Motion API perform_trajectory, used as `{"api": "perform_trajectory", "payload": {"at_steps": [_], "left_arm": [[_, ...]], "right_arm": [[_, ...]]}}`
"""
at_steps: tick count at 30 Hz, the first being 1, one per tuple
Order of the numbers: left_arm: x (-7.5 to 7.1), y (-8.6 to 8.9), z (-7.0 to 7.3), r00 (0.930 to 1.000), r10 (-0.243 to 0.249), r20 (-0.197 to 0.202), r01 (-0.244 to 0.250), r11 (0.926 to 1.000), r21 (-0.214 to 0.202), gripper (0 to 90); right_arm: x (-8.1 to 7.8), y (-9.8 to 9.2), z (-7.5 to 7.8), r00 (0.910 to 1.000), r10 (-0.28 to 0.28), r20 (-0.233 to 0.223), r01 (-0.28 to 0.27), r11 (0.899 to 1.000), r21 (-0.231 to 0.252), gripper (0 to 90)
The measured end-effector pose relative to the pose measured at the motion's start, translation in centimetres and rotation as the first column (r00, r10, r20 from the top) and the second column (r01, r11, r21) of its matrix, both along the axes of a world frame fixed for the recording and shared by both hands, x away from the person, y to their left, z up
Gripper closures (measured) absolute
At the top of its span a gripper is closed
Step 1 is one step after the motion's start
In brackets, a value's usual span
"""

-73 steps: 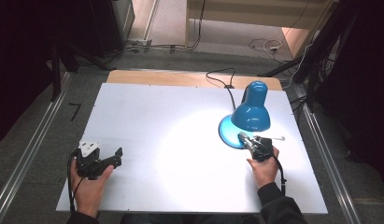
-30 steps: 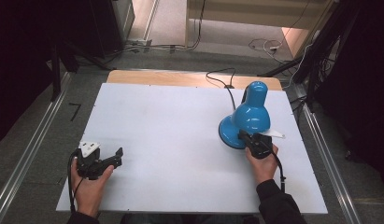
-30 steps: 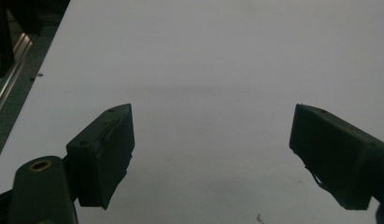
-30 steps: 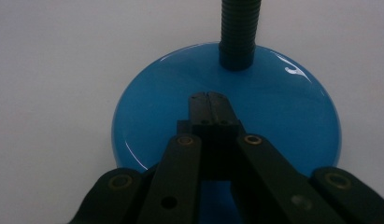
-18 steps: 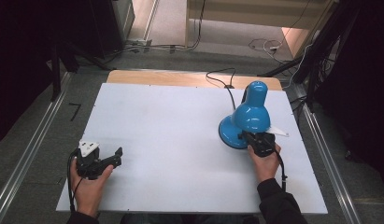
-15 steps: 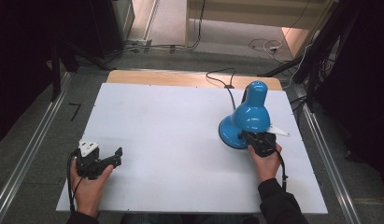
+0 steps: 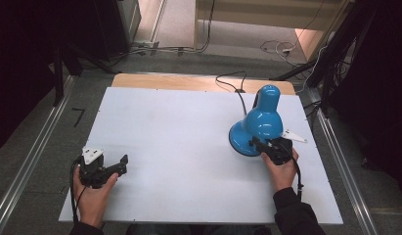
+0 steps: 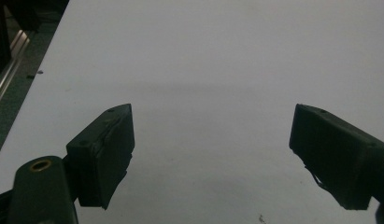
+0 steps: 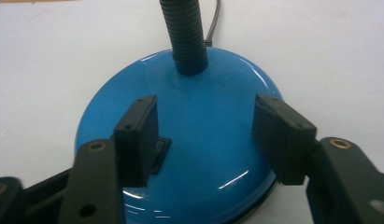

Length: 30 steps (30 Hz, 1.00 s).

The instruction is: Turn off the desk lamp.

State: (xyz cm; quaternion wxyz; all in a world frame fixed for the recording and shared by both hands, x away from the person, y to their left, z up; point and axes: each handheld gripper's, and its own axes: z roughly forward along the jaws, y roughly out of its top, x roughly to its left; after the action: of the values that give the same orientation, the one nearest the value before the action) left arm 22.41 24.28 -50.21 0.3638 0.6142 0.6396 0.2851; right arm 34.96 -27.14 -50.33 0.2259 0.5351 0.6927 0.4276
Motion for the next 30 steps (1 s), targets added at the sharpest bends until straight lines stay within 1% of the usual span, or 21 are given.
{"api": "perform_trajectory", "payload": {"at_steps": [1, 3, 9, 10, 12, 16, 23, 30], "left_arm": [[0.0, 0.0, 0.0, 1.0, 0.0, 0.0, 0.0, 1.0, 0.0, 15.1], [0.0, 0.0, 0.0, 1.0, 0.001, 0.0, -0.001, 1.0, -0.001, 15.1], [0.0, 0.0, 0.0, 1.0, 0.002, 0.0, -0.002, 1.0, -0.001, 15.1], [0.0, 0.0, 0.0, 1.0, 0.001, -0.001, -0.001, 1.0, -0.001, 15.0], [0.0, 0.0, 0.0, 1.0, 0.001, 0.0, -0.001, 1.0, -0.002, 15.1], [0.0, 0.0, 0.0, 1.0, 0.0, -0.002, 0.0, 1.0, -0.002, 15.0], [0.0, 0.0, -0.1, 1.0, 0.0, -0.002, 0.0, 1.0, -0.003, 15.0], [0.0, 0.0, -0.1, 1.0, 0.001, -0.002, -0.001, 1.0, -0.004, 15.1]], "right_arm": [[0.0, -0.1, 0.0, 1.0, -0.004, -0.001, 0.004, 1.0, -0.001, 37.4], [0.0, -0.1, 0.0, 1.0, -0.005, 0.005, 0.005, 1.0, -0.022, 35.6], [0.1, -0.6, 0.0, 0.9999, -0.014, -0.009, 0.014, 1.0, -0.024, 29.5], [0.1, -0.7, 0.0, 0.9999, -0.015, -0.006, 0.015, 1.0, -0.026, 28.1], [0.0, -0.7, 0.0, 0.9998, -0.017, -0.009, 0.017, 1.0, -0.019, 27.9], [0.0, -0.8, 0.0, 0.9999, -0.008, -0.013, 0.008, 1.0, -0.026, 27.7], [0.0, -0.9, 0.0, 0.9997, -0.005, -0.022, 0.004, 1.0, -0.017, 27.7], [-0.1, -1.2, 0.2, 0.9998, -0.008, -0.019, 0.007, 1.0, -0.023, 26.9]]}}
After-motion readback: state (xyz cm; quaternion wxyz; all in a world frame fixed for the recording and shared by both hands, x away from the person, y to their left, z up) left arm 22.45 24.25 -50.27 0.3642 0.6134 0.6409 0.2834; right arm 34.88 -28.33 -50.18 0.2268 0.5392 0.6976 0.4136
